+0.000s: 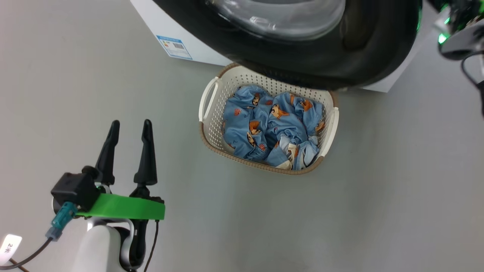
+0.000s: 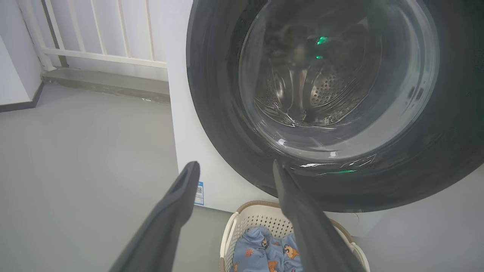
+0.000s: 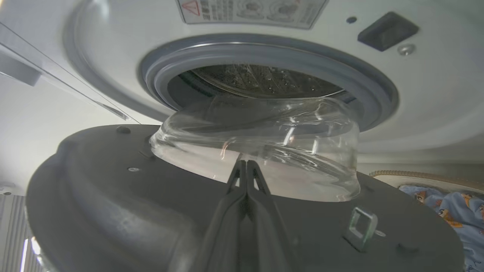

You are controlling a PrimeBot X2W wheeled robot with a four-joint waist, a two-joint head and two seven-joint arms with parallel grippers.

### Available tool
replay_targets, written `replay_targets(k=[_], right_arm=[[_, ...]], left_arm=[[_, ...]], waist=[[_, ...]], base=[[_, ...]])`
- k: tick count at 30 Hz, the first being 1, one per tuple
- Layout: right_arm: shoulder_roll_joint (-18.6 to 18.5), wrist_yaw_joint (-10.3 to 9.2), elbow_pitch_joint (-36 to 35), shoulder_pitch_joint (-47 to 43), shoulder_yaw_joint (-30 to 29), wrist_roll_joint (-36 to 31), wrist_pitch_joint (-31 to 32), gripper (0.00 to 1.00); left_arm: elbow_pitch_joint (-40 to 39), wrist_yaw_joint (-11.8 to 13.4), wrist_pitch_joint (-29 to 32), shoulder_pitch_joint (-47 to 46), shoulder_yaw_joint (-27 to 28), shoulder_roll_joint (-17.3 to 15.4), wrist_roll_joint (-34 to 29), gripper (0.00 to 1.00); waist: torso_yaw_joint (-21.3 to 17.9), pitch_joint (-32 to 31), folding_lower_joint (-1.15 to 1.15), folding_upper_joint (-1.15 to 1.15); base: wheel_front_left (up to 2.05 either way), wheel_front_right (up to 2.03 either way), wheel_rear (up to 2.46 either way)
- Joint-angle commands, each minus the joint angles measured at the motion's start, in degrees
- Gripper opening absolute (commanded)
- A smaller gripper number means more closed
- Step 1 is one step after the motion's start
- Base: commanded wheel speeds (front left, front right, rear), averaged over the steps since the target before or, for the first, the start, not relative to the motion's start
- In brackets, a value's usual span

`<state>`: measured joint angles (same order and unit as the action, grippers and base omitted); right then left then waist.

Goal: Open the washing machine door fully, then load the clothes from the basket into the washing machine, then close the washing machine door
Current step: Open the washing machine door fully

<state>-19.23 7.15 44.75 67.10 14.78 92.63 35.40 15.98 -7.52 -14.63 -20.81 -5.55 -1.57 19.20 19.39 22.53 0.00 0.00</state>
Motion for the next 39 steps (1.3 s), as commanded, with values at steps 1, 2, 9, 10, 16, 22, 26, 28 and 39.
replay_targets(k=[1,2,9,10,16,22,26,28,39], right_arm=[[2.2,0.34,-1.9,-1.8,1.0,0.3,0.9,0.0],[2.3,0.34,-2.0,-2.4,1.0,0.4,1.2,0.0],[3.4,0.34,-3.2,-7.3,0.7,2.0,3.7,0.0],[3.5,0.34,-3.3,-8.1,0.7,2.2,4.2,0.0],[5.4,0.34,-4.0,-12.8,0.0,4.9,7.8,0.0],[6.4,0.34,-3.9,-16.1,-0.5,6.1,10.5,0.0],[7.0,0.34,-4.3,-18.0,-0.7,6.3,11.7,0.0],[7.4,0.34,-4.7,-19.1,-0.9,6.4,12.1,0.0],[8.5,0.34,-7.5,-25.1,-2.4,6.4,13.0,0.0]], left_arm=[[-0.9,0.0,-0.4,1.1,1.8,-1.3,0.3,1.0],[-0.9,0.0,-0.4,1.2,1.9,-1.3,0.3,1.0],[-0.1,0.0,-0.4,3.0,2.6,-1.3,-0.6,1.0],[0.1,0.0,-0.4,3.4,2.8,-1.3,-0.7,1.0],[1.0,0.0,-0.4,5.4,3.3,-1.3,-1.7,1.0],[1.7,0.0,-0.4,6.7,3.4,-1.5,-2.5,1.0],[2.1,0.0,-0.4,7.5,3.3,-1.7,-2.8,1.0],[2.3,0.0,-0.4,7.9,3.3,-1.8,-3.0,1.0],[3.3,0.0,-0.4,9.0,2.7,-2.2,-3.4,1.0]], waist=[[0.1,-0.8,0.0,0.0],[0.3,-1.3,0.0,0.0],[1.2,-5.4,0.0,0.0],[1.3,-6.1,0.0,0.0],[2.2,-10.2,0.0,0.0],[3.9,-13.4,0.0,0.0],[5.0,-15.2,0.0,0.0],[5.6,-16.1,0.0,0.0],[9.6,-19.5,0.0,0.0]], base=[[0.0,0.0,0.0],[0.0,0.0,0.0],[0.0,0.0,0.0],[0.0,0.0,0.0],[0.0,0.0,0.0],[0.0,0.0,0.0],[0.0,0.0,0.0],[0.0,0.0,0.0],[0.0,0.0,0.0]])
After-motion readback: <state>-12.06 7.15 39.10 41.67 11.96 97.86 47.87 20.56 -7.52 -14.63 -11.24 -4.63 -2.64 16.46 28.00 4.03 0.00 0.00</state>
